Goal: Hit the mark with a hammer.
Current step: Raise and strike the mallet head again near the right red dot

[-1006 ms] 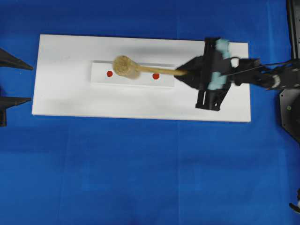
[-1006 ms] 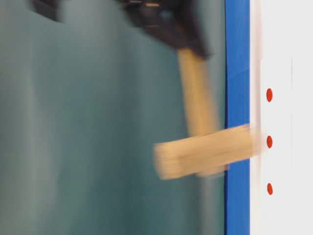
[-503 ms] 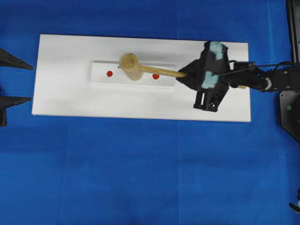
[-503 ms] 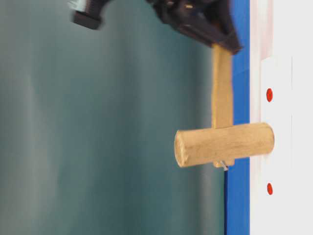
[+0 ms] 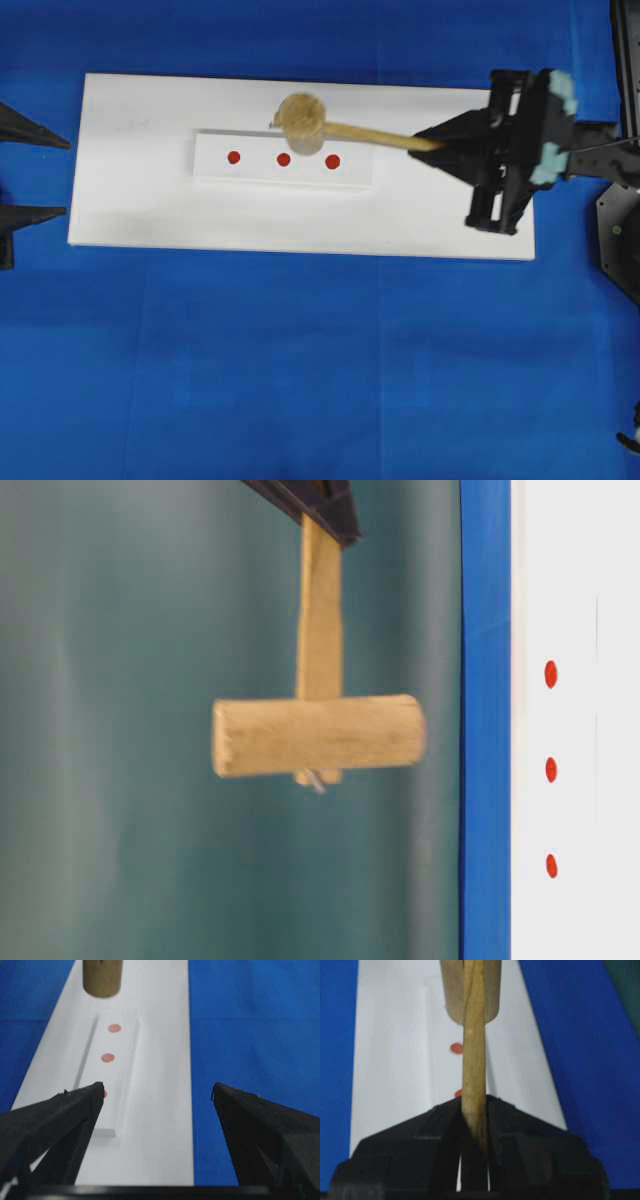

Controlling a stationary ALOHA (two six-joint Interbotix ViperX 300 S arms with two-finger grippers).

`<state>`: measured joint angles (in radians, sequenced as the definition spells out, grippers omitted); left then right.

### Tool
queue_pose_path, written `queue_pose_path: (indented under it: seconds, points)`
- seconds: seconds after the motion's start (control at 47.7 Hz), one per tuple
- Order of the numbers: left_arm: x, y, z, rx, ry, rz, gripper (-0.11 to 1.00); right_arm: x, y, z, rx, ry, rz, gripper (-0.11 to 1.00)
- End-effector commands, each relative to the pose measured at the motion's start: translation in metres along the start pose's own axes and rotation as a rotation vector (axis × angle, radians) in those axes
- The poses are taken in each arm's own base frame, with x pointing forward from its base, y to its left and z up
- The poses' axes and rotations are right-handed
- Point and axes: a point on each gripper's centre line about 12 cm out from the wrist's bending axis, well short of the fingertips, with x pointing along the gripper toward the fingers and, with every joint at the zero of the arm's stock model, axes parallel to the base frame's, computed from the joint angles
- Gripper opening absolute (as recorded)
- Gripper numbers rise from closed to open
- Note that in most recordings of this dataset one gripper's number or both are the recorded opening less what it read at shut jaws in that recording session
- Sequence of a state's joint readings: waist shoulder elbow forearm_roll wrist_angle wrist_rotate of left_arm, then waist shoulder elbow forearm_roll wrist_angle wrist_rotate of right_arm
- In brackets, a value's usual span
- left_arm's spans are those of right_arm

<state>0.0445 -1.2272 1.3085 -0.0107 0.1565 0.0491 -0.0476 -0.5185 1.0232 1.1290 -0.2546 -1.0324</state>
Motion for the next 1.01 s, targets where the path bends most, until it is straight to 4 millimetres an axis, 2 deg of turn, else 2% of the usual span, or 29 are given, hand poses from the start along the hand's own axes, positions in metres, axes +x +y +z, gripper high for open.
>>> queue_pose_path:
  seconds: [0.0, 0.147, 0.251, 0.314, 0.461, 0.524, 0.712, 0.985]
  points:
    - [0.001, 0.001, 0.003, -0.001, -0.003, 0.003, 0.88, -0.01, -0.001, 0.011, 0.01, -0.054, -0.002, 0.04]
    - [0.001, 0.001, 0.003, 0.001, -0.004, 0.003, 0.88, -0.01, -0.001, 0.008, 0.012, -0.047, 0.001, 0.04]
    - [0.001, 0.001, 0.003, 0.001, -0.006, 0.004, 0.88, -0.004, -0.001, -0.003, 0.009, -0.002, -0.002, 0.04]
    - [0.001, 0.001, 0.003, 0.001, -0.004, 0.003, 0.88, 0.003, -0.001, -0.018, 0.011, 0.054, -0.013, 0.04]
    - [0.001, 0.001, 0.003, 0.001, -0.004, 0.003, 0.88, 0.024, -0.002, -0.073, 0.066, 0.271, -0.055, 0.04]
    - [0.001, 0.001, 0.004, -0.001, -0.008, 0.003, 0.88, 0.029, -0.001, -0.083, 0.081, 0.311, -0.066, 0.04]
    - [0.001, 0.001, 0.004, -0.001, -0.009, 0.005, 0.88, 0.029, -0.001, -0.069, 0.067, 0.263, -0.062, 0.03]
    - [0.001, 0.001, 0.003, -0.003, -0.006, 0.005, 0.88, 0.007, 0.0, -0.025, 0.065, 0.089, -0.016, 0.03]
